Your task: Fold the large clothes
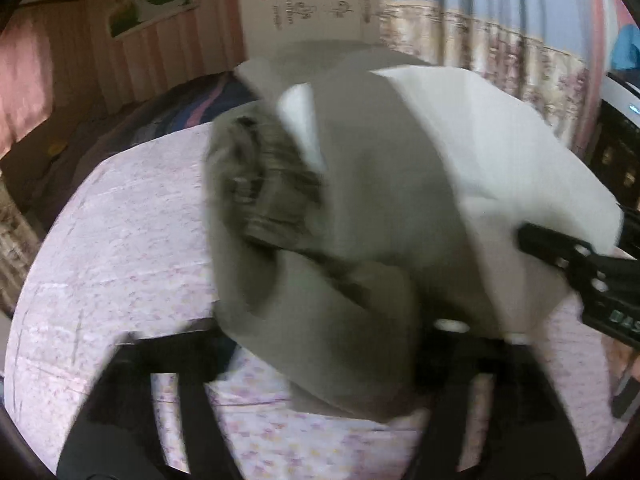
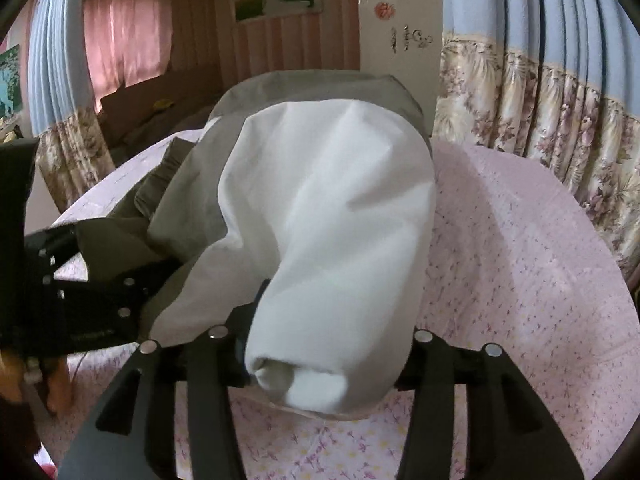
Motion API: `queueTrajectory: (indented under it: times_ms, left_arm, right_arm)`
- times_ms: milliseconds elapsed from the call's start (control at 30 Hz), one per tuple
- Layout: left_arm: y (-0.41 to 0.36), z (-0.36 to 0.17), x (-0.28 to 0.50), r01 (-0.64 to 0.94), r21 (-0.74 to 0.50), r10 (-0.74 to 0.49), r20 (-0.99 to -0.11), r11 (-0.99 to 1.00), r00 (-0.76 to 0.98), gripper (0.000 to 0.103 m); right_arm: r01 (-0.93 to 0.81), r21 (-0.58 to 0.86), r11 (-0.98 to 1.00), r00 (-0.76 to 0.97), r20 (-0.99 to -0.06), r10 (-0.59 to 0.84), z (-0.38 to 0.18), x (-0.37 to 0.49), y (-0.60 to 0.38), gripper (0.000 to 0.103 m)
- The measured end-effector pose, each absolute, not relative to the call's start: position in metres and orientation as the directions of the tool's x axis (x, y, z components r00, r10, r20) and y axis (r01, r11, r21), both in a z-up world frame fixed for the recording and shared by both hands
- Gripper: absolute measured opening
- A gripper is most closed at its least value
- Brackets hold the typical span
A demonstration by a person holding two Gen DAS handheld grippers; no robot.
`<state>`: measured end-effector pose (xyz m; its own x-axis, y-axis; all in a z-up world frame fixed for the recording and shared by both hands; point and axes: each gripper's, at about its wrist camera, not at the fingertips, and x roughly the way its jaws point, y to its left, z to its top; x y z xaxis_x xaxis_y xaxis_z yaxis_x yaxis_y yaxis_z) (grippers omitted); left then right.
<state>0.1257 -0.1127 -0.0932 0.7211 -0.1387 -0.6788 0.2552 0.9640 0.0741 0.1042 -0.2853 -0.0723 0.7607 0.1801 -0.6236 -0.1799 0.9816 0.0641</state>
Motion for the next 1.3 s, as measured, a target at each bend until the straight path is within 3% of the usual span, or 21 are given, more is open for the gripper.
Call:
queueTrajectory:
  times_ms: [133, 233, 333, 367, 433, 600, 833, 1133, 1300]
  left_arm:
    - [-0.093, -0.093, 0.128, 0.268, 0.033, -0.172, -0.691, 0.963, 0.702, 0.1]
    - [-0.089, -0.09, 0.122, 0.28, 0.039, -0.176, -0.694, 0.959, 0.698, 0.1]
    - [-0.084, -0.085, 0.115, 0.285, 0.027, -0.183, -0.707, 0.958, 0.683, 0.1]
    - [-0.082, -0.081, 0.112, 0.285, 0.022, -0.187, -0.709, 0.958, 0.68, 0.1]
    - [-0.076, -0.073, 0.105, 0.279, 0.016, -0.185, -0.711, 0.96, 0.678, 0.1]
    - [-0.062, -0.049, 0.084, 0.247, 0.036, -0.154, -0.695, 0.968, 0.702, 0.1]
    - [-0.039, 0.004, 0.048, 0.118, 0.057, -0.063, -0.582, 0.991, 0.811, 0.1]
    - [-0.031, 0.054, 0.004, 0.037, 0.146, 0.037, -0.473, 0.989, 0.88, 0.1]
    - [-0.032, 0.061, -0.008, 0.008, 0.138, 0.062, -0.493, 0.99, 0.868, 0.1]
  right_arm:
    - [-0.224, 0.117, 0.967, 0.725, -0.643, 0.246, -0.073, 0.106, -0.299, 0.066]
    - [-0.252, 0.128, 0.959, 0.705, -0.654, 0.272, -0.072, 0.1, -0.303, 0.078]
    - [-0.264, 0.147, 0.953, 0.703, -0.647, 0.295, -0.065, 0.087, -0.311, 0.082]
    - [-0.268, 0.143, 0.953, 0.711, -0.638, 0.296, -0.061, 0.081, -0.312, 0.083]
    - [-0.262, 0.101, 0.96, 0.761, -0.59, 0.27, -0.047, 0.064, -0.316, 0.093]
    - [-0.193, 0.051, 0.98, 0.863, -0.467, 0.194, -0.008, 0.028, -0.317, 0.101]
    - [-0.12, 0.039, 0.992, 0.913, -0.387, 0.125, 0.029, 0.009, -0.288, 0.101]
    - [0.033, 0.028, 0.999, 0.846, -0.533, -0.013, 0.023, 0.02, -0.256, 0.101]
    - [0.041, 0.047, 0.998, 0.844, -0.536, -0.009, 0.025, 0.008, -0.248, 0.101]
